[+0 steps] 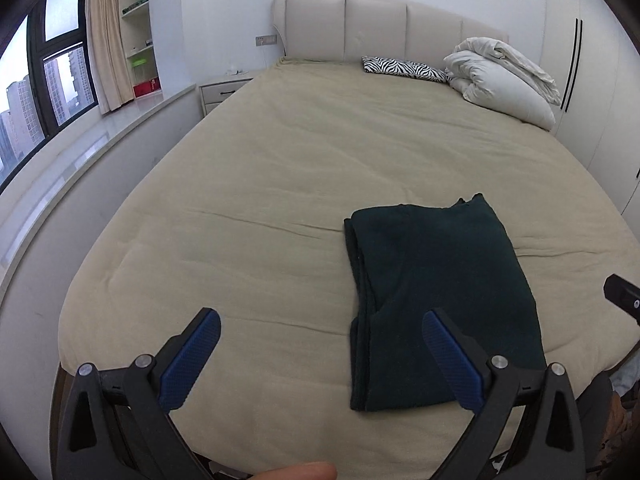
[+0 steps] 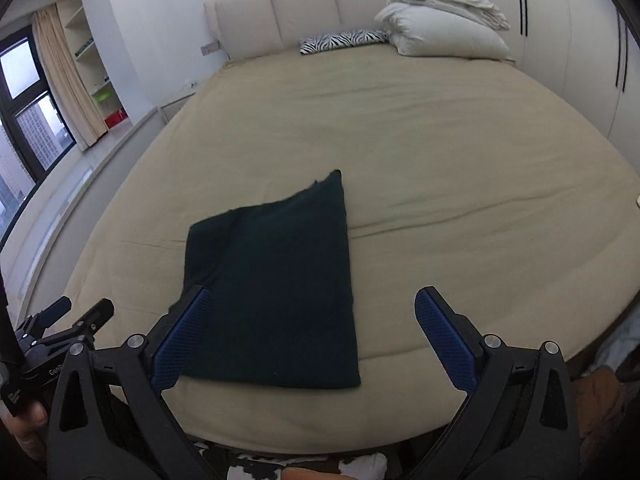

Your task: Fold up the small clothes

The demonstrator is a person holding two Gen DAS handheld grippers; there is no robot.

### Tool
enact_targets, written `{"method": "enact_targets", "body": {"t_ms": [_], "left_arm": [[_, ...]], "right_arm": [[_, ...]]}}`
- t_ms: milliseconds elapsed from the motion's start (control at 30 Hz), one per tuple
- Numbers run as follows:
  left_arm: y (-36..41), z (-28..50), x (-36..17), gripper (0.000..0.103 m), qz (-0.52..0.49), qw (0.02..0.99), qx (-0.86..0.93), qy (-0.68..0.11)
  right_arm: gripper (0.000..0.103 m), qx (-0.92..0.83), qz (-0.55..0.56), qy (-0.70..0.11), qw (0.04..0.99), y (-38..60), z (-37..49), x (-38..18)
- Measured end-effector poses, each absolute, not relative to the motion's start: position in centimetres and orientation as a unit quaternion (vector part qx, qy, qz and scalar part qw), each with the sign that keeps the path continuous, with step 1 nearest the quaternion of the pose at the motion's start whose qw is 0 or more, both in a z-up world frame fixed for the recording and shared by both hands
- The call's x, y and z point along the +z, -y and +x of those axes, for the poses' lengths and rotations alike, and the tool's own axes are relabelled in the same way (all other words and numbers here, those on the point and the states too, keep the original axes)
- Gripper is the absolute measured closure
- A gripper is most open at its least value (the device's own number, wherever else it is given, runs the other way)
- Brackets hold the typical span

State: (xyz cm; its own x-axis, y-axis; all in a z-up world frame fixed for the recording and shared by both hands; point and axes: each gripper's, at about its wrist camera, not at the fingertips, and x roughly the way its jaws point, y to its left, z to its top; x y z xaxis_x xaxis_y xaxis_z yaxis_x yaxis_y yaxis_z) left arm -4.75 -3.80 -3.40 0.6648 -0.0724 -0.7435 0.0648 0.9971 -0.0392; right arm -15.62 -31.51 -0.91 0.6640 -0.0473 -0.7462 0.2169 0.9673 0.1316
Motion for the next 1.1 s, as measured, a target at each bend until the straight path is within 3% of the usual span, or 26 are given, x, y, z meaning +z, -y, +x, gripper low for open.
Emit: {"method": "enact_targets", "body": {"t_ms": [1100], "left_arm": [[2.8, -3.3, -7.3, 0.0, 0.002, 0.888, -0.03, -0.459]], "right_arm": [[0.0, -0.073, 0.065, -0.448, 0.889, 29.7, -11.8, -3.2]]}}
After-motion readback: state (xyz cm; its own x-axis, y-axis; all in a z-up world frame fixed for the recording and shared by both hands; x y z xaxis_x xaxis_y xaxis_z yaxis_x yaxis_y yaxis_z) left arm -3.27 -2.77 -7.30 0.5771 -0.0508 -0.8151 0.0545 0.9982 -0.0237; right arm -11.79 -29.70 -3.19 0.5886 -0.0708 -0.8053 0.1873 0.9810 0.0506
